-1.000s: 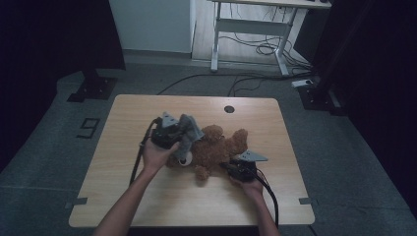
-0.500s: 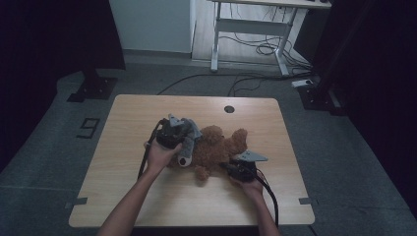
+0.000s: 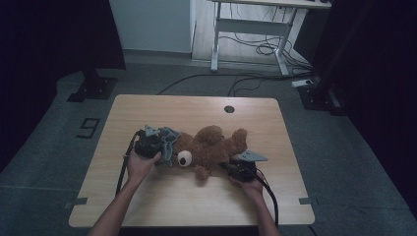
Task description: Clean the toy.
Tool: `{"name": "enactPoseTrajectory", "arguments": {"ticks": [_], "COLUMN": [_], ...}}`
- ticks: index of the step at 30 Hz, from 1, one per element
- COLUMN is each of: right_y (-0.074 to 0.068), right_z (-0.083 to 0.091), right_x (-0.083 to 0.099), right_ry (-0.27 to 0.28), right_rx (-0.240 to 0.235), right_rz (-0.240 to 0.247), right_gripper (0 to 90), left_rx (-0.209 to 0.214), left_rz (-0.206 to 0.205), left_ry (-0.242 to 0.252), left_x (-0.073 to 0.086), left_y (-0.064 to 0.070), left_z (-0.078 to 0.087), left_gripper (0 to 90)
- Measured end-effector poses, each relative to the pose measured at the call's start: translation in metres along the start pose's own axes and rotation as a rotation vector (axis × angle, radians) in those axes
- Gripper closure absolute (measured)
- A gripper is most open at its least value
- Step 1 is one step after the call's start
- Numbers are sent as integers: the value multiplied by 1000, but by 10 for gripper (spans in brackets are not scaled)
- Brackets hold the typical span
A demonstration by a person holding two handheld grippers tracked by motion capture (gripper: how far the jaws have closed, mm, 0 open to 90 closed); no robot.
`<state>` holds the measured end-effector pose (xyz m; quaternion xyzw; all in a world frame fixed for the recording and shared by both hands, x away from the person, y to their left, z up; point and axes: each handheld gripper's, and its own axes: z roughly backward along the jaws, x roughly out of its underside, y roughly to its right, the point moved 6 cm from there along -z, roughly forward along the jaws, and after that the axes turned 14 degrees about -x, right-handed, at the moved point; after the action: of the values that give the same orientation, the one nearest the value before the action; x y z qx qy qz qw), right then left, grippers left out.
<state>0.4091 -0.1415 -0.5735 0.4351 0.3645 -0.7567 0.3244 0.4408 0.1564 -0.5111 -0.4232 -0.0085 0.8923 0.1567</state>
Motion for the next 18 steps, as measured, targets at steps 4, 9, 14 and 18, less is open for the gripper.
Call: {"name": "enactPoseTrajectory", "arguments": {"ticks": [4, 9, 14, 18], "right_y": [0, 1, 1, 1], "right_z": [0, 0, 0, 0], "right_x": [0, 0, 0, 0], "right_ry": [-1, 1, 1, -2], "right_rx": [1, -3, -1, -3], "right_rz": [-2, -7, -5, -5], "right_gripper": [668, 668, 668, 668], "left_rx": [-8, 55, 147, 193], "left_rz": [-20, -61, -145, -197], "left_ry": [27, 139, 183, 176], "left_x": [-8, -37, -51, -60], "left_y": [-2, 26, 82, 129], "left_z": [12, 44, 52, 41], "left_gripper": [793, 793, 793, 791]}}
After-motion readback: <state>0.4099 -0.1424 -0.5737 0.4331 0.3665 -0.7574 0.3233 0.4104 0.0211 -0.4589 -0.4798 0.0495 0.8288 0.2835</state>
